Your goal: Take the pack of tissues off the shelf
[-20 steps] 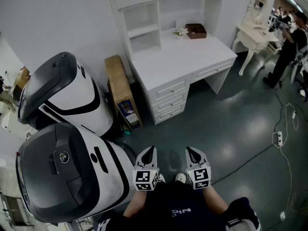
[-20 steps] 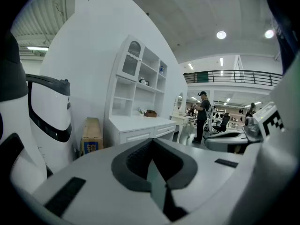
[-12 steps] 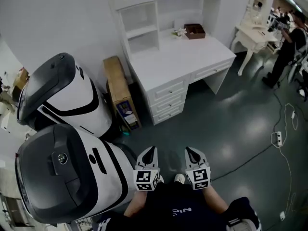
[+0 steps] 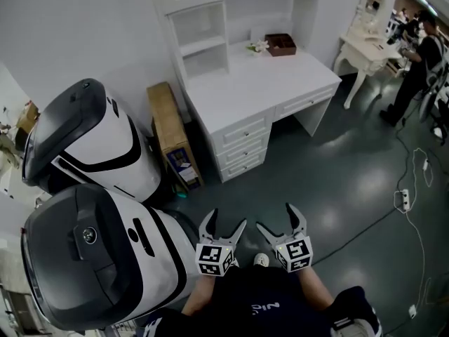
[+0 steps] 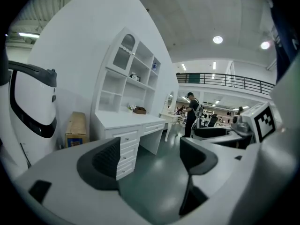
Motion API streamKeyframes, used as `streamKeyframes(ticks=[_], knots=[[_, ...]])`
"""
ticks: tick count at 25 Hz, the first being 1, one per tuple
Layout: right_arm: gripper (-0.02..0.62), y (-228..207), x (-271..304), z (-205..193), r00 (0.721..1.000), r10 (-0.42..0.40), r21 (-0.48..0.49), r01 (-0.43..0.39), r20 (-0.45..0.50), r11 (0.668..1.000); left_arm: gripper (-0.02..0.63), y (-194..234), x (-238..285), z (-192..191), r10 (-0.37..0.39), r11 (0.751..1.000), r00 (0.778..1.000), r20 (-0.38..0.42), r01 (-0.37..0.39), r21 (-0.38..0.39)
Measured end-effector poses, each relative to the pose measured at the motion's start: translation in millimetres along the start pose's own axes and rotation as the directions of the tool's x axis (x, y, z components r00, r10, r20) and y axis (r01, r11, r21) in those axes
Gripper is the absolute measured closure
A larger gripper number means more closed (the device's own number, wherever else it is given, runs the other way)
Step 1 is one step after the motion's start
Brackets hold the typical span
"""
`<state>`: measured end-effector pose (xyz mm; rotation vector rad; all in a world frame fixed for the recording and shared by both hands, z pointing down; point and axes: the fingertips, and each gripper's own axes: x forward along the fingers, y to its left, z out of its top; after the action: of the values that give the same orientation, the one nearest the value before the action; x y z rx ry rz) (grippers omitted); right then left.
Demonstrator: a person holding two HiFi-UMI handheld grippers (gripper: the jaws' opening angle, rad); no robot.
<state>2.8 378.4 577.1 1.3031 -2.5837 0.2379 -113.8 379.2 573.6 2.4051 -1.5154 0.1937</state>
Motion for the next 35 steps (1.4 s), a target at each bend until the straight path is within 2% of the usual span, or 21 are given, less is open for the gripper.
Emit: streamKeyframes(ticks=[3, 8, 19, 25, 35], knots=[[0.141, 0.3, 4.8, 2.4, 1.0, -0.02, -0.012, 0.02, -0.004, 1.0, 0.224, 0.9, 1.1, 2.0, -0.032, 0.999, 0.999, -0.007, 0.032, 0.018], [0.141, 5.1, 14.3, 7.0, 0.998, -0.068, -0.038, 0.068, -0.005, 0.997, 0.225, 12.5, 0.6, 9.4, -0.09, 0.996, 0.996, 0.025, 0.091, -0.013], [0.143, 6.5, 38.7, -17.0, 0.991, -0.108, 0.001, 0.108, -0.074, 0.994, 0.225, 44.0, 21.6, 9.3, -0.099, 0.995, 0.995, 0.0, 0.099, -0.011], [0.143, -40.9, 64.8, -20.9, 0.992, -0.078, 0.024, 0.081, -0.1, 0.996, 0.225, 49.4, 71.4, 11.0, -0.07, 0.997, 0.997, -0.021, 0.069, -0.033], [0.15, -165.4, 122.1, 20.3, 0.998, -0.005, -0.023, 0.003, -0.07, 1.0, 0.225, 17.9, 187.1, 39.7, -0.042, 0.997, 0.999, -0.029, 0.04, -0.06]])
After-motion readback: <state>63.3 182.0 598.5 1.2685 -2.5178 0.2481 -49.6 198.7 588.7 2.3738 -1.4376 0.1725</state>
